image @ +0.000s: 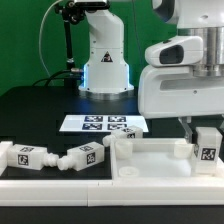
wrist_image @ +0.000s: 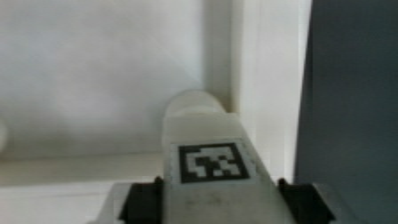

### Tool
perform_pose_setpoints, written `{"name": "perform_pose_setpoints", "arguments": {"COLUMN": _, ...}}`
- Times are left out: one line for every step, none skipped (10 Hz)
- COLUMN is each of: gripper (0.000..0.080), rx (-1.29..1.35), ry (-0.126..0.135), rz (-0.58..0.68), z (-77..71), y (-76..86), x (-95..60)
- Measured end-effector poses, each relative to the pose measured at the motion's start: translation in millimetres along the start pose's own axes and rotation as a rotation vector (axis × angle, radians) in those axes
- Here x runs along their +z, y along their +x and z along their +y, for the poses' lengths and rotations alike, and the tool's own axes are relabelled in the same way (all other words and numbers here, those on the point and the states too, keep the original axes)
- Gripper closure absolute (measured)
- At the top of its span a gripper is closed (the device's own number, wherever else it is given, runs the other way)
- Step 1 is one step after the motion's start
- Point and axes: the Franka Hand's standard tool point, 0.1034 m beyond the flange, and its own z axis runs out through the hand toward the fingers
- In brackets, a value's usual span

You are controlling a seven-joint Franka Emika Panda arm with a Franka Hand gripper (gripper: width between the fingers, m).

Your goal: Assemble one leg

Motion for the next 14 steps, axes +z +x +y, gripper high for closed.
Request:
{"name": "perform_pose_setpoints", "arguments": {"gripper": 0.0508, "rx": 0.079, "ry": 0.001, "rz": 0.001, "z": 0.3, "y": 0.2, "x": -0.1}}
{"name": "perform_pose_setpoints", "arguments": {"gripper": 0.0508, "rx": 0.196, "ry": 0.004, "rz": 0.005, "z": 0.4, "y": 0.3, "x": -0.2}}
{"name": "perform_pose_setpoints", "arguments": {"gripper": 0.0508, "rx": 0.32, "ry": 0.004, "rz": 0.009, "z": 0.3, "y": -0.1, "x": -0.4}}
{"name": "perform_pose_setpoints", "arguments": {"gripper": 0.0508, "rx": 0.443, "ry": 0.007, "rz": 0.006, "z": 0.0, "y": -0.8, "x": 0.1}}
{"name": "perform_pose_setpoints", "arguments": {"gripper": 0.0508, "rx": 0.646, "ry": 0.025, "rz": -0.007, "z": -0.6, "y": -2.2, "x": 1.2}}
{"name": "perform_pose_setpoints", "arguments": {"gripper": 0.0509, "rx": 0.799, "ry": 0.041, "rz": -0.02, "z": -1.7, "y": -2.9, "x": 1.6}}
{"name": "perform_pose_setpoints", "arguments": {"gripper": 0.0509, "rx": 0.949, "ry": 0.072, "rz": -0.043, "z": -0.6, "y": -1.8, "x": 1.3}}
{"name": "perform_pose_setpoints", "arguments": {"gripper": 0.0509, "rx": 1.075, "ry": 0.092, "rz": -0.056, "z": 0.6, "y": -0.7, "x": 1.0}}
{"name": "perform_pose_setpoints", "arguments": {"gripper": 0.0509, "rx": 1.092, "ry": 0.091, "rz": -0.056, "z": -0.3, "y": -1.3, "x": 1.5}}
{"name": "perform_pose_setpoints", "arguments": {"gripper": 0.0508, "rx": 1.076, "ry": 0.091, "rz": -0.055, "z": -0.2, "y": -1.3, "x": 1.6}}
{"name": "perform_pose_setpoints", "arguments": {"gripper": 0.0508, "rx": 1.022, "ry": 0.088, "rz": -0.051, "z": -0.7, "y": -1.7, "x": 1.7}}
{"name": "perform_pose_setpoints", "arguments": {"gripper": 0.0342, "rx": 0.897, "ry": 0.077, "rz": -0.041, "z": -2.8, "y": -3.1, "x": 2.5}}
{"name": "perform_pose_setpoints", "arguments": {"gripper": 0.0196, "rx": 0.703, "ry": 0.079, "rz": -0.031, "z": 1.0, "y": -1.7, "x": 2.1}}
{"name": "perform_pose_setpoints", "arguments": {"gripper": 0.0164, "rx": 0.517, "ry": 0.069, "rz": -0.026, "z": 3.8, "y": 0.3, "x": 0.3}}
